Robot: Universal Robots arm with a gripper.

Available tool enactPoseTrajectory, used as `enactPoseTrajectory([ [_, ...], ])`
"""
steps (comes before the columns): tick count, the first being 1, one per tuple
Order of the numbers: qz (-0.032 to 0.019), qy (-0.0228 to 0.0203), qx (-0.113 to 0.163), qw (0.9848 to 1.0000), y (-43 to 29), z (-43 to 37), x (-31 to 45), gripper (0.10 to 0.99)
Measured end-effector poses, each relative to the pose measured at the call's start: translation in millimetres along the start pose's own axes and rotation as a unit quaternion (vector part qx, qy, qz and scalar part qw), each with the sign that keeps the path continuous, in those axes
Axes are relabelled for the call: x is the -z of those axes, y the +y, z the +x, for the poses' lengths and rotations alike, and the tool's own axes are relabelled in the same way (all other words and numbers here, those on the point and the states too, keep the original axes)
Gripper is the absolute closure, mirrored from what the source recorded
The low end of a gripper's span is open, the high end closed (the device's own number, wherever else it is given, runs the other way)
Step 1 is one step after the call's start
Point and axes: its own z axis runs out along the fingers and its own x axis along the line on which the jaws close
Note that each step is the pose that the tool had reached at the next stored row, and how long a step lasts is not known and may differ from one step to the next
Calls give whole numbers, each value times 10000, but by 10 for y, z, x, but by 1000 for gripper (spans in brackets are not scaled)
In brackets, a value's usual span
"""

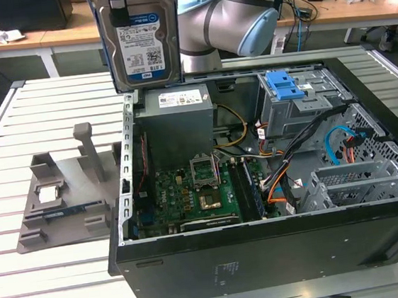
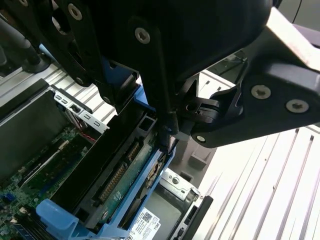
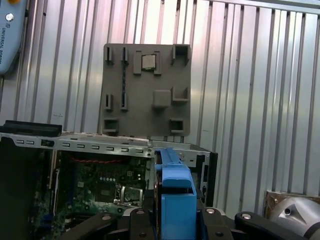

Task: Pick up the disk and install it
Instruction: 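Pick up the disk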

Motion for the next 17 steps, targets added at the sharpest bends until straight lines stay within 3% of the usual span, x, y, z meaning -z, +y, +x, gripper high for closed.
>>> enactPoseTrajectory([
  [17,-1,1,0,10000,-25,160,-91,718],
])
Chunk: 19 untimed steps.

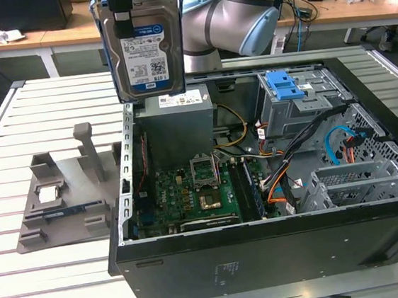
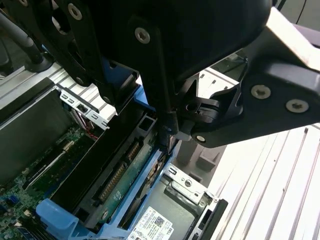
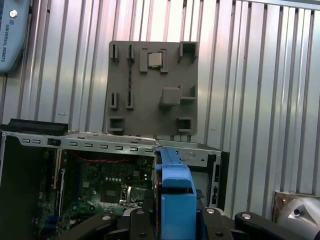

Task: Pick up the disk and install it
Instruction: 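Pick up the disk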

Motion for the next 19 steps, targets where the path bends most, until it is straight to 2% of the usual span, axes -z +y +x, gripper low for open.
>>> enactPoseTrajectory([
  [2,0,0,0,10000,4,123,-20,718],
  [4,0,0,0,10000,9,202,-29,718],
  [6,0,0,-1,10000,20,338,-40,718],
  [14,0,0,0,10000,52,694,-64,718],
  [15,0,0,0,10000,54,785,-73,718],
  [17,0,0,0,10000,12,859,-80,718],
  [19,0,-1,-1,10000,-78,916,-89,718],
])
